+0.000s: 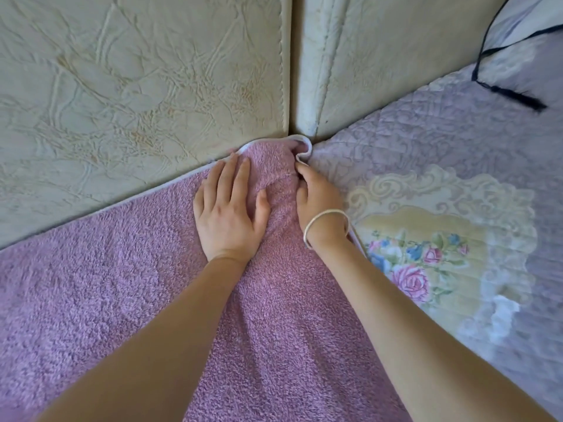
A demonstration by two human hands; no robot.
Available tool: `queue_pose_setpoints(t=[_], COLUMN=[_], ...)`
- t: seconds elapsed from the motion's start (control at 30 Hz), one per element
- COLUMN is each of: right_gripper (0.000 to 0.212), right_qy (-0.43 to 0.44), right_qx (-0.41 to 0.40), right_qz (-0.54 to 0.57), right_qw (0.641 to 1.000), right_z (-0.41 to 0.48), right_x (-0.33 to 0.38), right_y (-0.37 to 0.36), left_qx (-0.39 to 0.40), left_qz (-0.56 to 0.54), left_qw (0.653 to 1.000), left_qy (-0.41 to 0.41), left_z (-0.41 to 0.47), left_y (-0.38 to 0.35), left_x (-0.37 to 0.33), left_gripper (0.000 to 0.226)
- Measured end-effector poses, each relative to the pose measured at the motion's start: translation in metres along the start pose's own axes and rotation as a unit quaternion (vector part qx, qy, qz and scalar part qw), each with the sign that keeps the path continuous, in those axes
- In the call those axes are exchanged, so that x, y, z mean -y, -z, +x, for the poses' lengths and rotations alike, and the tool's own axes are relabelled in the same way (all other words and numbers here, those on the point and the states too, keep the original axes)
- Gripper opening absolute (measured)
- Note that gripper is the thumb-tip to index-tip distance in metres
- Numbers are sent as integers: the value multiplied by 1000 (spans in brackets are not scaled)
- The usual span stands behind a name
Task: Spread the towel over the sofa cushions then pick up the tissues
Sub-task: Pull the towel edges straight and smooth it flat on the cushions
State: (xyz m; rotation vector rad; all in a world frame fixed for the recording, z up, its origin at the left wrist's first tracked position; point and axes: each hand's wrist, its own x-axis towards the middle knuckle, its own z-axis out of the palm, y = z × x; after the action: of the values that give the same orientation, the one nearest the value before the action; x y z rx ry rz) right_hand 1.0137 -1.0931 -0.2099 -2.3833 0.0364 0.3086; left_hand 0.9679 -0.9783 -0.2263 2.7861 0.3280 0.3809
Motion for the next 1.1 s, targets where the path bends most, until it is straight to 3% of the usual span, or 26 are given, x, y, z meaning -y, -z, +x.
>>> queue_pose_setpoints(t=[0.07, 0.13, 0.27, 0.43, 0.63, 0.87, 1.1], right_gripper=[45, 46, 49, 46, 45, 46, 50], right_qy=[58, 75, -26, -146, -207, -111, -200], right_qx=[-29, 9, 124, 168, 195, 101, 202], right_qz=[-38, -47, 56, 159, 102, 9, 72], right_qw=[997, 996, 990, 962, 953, 989, 956], right_z=[-4, 1, 16, 40, 51, 1, 13], right_x=[4, 6, 12, 13, 19, 10, -9], right_y=[-1, -4, -7, -5, -3, -5, 3], left_qx=[-2, 3, 0, 6, 11, 18, 26], left_qz=[-2, -3, 2, 9, 11, 4, 11], left_qw=[1000, 1000, 1000, 1000, 1000, 1000, 1000], left_qy=[0, 2, 1, 2, 2, 3, 1], left_z=[1, 0, 0, 1, 2, 2, 1], left_y=[-1, -2, -1, 1, 0, -1, -1], left_x=[0, 1, 0, -1, 0, 0, -1], left_gripper=[54, 54, 54, 54, 55, 55, 56])
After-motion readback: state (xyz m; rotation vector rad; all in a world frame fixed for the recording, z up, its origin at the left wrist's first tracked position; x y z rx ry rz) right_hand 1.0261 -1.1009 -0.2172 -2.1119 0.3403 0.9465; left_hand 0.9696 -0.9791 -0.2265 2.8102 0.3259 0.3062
